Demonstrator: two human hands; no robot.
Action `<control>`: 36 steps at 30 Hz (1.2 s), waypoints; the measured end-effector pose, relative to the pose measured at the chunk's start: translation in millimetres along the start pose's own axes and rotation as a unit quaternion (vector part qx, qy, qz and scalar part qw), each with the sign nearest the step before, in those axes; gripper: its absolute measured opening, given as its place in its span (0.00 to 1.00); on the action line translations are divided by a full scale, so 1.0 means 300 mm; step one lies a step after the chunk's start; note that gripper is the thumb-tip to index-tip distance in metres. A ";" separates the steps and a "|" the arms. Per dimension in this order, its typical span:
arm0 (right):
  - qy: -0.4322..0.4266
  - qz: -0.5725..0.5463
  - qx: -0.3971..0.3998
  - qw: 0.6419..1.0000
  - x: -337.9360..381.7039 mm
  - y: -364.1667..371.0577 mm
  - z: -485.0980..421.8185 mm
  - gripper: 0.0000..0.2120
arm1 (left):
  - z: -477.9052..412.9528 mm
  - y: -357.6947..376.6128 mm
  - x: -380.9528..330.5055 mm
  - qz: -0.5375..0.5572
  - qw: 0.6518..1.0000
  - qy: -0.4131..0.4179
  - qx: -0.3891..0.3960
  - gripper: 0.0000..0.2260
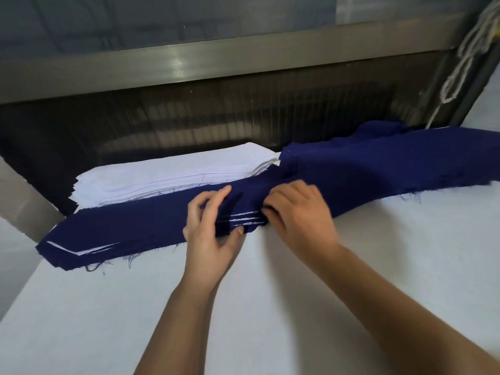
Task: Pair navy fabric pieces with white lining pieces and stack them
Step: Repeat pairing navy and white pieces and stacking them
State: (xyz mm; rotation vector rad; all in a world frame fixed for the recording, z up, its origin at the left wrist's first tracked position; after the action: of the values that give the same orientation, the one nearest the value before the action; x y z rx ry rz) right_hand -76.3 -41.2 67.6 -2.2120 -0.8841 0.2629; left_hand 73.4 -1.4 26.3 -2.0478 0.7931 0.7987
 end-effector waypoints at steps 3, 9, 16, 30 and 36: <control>-0.020 -0.034 0.012 0.999 0.056 0.028 0.035 0.04 | 0.013 0.009 -0.028 0.060 0.995 0.055 0.060 0.22; -0.079 -0.068 0.055 0.993 0.065 0.035 0.084 0.08 | 0.020 0.011 -0.018 0.014 0.993 0.046 0.105 0.07; 0.020 0.013 0.201 0.979 -0.107 0.048 0.142 0.28 | 0.026 -0.042 0.033 -0.066 0.990 0.007 0.126 0.10; 0.036 -0.086 0.299 0.950 -0.066 0.093 0.167 0.09 | 0.047 -0.033 -0.020 -0.004 0.975 -0.026 0.222 0.08; 0.018 -0.279 0.328 0.902 -0.020 0.067 0.169 0.10 | 0.065 -0.016 0.035 -0.016 0.956 -0.123 0.264 0.16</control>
State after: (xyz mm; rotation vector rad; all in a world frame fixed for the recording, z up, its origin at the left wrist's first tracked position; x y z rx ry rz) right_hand -92.1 -27.1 16.9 -1.2794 -1.1608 0.1998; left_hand 78.2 14.5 10.9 -1.4509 0.7329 0.7126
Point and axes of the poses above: each hand's wrist, its own z-axis away from the middle knuckle, its own y-axis out of the palm, x = y × z, the point moved 5 cm from there along -z, towards the middle knuckle, and after that the axes turned 3 degrees about z, right-handed, at the moved point
